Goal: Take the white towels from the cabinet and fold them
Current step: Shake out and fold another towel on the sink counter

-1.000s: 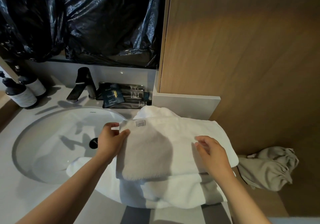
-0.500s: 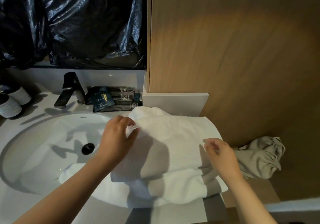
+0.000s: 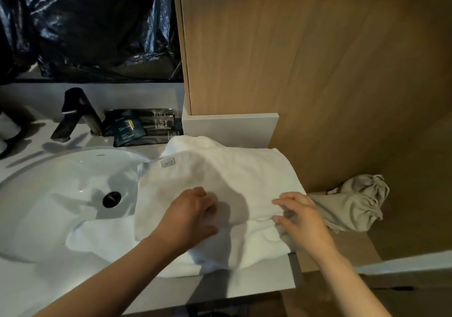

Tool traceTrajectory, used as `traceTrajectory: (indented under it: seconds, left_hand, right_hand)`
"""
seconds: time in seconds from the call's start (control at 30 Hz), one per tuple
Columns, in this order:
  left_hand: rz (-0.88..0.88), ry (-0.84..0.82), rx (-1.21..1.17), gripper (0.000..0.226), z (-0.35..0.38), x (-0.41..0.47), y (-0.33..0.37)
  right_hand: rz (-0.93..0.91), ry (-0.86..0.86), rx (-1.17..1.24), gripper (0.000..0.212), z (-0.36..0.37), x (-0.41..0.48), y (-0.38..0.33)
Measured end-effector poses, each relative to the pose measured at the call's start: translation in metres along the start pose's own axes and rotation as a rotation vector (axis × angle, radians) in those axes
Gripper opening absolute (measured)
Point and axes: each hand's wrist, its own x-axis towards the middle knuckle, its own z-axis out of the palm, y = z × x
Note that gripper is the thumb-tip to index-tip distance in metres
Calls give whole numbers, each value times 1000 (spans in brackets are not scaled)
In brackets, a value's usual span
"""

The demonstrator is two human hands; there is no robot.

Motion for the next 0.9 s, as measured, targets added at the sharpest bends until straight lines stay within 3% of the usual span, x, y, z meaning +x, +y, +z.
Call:
traceTrajectory:
  seconds: [0.23,0.57,0.73,0.8,0.9]
  left_hand:
    - [88,88,-5,5,-2,-1,1]
    - [37,245,-7,21,-41,7,6]
    - [-21,358,36,12,-88,26,14]
    - [-42,328,-20,12,-112,32,19]
    - [77,288,-196,22,-145,31,28]
  right_hand:
    - [-109,30,-21,19,-4,7,7]
    - [-280,238,-112,18,-43,33,-41]
    - [-390,411,-171,19,-78,51,-80]
    - [-430,469,-157,27,-96,54,-97]
    - [-498,521,-98,29,-121,54,-117]
